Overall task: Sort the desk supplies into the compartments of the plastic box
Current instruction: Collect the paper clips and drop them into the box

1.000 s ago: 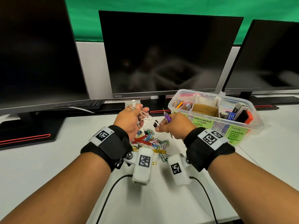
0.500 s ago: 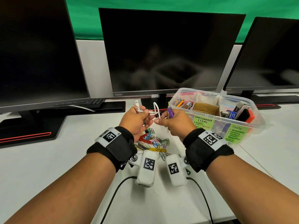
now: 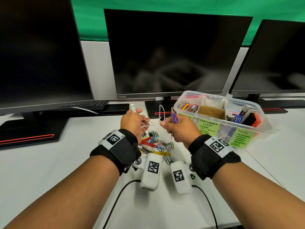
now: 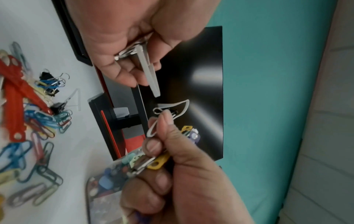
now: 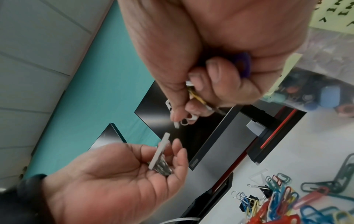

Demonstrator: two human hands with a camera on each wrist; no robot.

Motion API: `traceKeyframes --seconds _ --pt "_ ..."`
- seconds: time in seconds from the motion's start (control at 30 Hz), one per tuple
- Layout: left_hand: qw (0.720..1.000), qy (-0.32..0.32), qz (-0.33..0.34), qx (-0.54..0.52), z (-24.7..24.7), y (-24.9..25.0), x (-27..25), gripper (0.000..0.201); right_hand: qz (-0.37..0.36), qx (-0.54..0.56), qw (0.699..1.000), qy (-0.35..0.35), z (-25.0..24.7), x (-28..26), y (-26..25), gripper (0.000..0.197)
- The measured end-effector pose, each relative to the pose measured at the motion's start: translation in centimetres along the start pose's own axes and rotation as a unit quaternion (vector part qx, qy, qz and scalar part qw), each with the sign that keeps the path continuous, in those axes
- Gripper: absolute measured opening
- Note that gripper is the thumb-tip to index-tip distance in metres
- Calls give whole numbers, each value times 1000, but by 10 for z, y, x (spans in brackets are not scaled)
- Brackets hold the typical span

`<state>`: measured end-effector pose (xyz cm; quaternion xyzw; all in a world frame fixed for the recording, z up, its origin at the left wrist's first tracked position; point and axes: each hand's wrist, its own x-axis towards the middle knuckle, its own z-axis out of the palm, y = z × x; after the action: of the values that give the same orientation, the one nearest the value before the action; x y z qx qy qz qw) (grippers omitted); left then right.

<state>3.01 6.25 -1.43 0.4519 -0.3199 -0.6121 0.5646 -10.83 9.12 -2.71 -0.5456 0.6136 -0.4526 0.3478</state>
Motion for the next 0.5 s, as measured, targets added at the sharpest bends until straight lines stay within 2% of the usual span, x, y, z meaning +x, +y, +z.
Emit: traceKeyframes --seconds 0.13,0.23,0.3,0.37,0.43,0.5 --pt "996 3 -40 -79 -1 4 -1 31 7 1 1000 -2 1 -1 3 22" --pt "996 -13 -52 -72 -2 5 -3 25 12 7 1000 -4 -1 -1 5 22" --pt "998 -37 -44 -15 -2 5 -3 14 4 -3 1000 -10 -1 -2 6 21" --pt "992 -81 -9 95 -1 3 -3 2 -10 -15 1000 -18 -1 -2 8 22" --pt "969 -131 28 209 1 0 -4 10 -19 -40 999 -26 -1 -1 10 23" --pt "946 -160 57 276 2 -2 -6 14 -16 -66 997 -37 -1 -1 10 27"
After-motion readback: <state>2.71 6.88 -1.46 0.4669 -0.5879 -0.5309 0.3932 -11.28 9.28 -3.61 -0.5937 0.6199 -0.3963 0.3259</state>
